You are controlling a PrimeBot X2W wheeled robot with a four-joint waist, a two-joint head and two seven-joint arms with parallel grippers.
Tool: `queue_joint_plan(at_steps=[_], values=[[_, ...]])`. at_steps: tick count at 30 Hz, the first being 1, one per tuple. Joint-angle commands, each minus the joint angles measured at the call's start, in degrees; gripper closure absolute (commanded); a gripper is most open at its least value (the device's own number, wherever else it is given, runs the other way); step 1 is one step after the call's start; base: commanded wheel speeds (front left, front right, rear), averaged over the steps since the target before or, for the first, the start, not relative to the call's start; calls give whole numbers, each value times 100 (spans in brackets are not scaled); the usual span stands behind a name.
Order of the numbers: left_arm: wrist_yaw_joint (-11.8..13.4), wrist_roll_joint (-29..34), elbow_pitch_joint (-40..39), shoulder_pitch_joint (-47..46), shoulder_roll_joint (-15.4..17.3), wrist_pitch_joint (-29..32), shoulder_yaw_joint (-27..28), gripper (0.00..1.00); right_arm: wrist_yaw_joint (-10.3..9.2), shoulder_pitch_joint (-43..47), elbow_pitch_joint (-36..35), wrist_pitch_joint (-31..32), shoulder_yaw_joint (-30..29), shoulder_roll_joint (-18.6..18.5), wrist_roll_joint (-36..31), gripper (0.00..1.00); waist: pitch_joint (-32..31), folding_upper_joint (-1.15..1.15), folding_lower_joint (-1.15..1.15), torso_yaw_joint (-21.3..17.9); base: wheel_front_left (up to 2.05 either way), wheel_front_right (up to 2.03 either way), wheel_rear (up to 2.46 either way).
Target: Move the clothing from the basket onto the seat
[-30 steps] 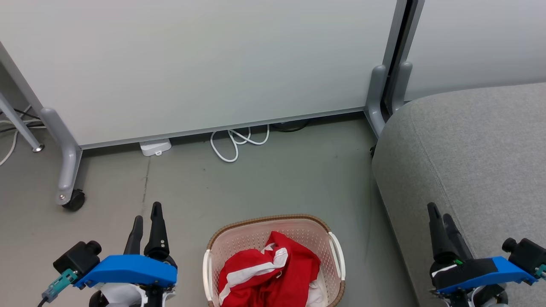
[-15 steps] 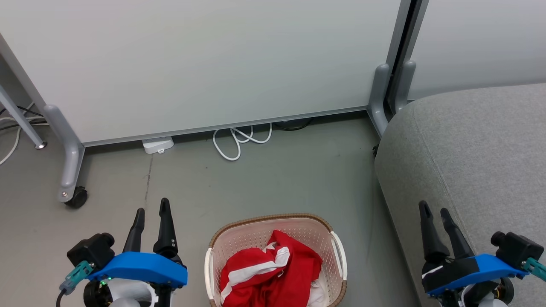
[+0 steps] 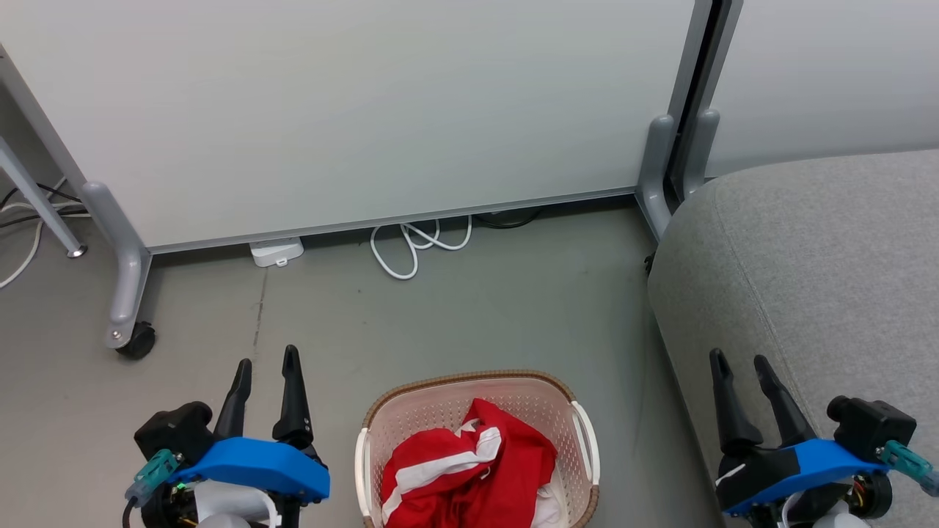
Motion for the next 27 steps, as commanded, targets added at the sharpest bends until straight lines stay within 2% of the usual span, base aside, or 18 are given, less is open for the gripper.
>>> queue_joint_plan(at_steps=[1,9,27], values=[[-43,168,27,-130,20,-68,-17,0,10,-75,-29,-68,10,-33,-223,0,-9,0,0,12,0,0,0],[-133,488,147,-154,2,-174,-53,0,11,-37,-16,-130,43,-34,-655,0,-48,0,0,43,0,0,0],[-168,1148,245,-182,-22,-380,-96,0,13,-14,-28,-257,93,-36,-1436,0,-71,0,0,114,0,0,0]])
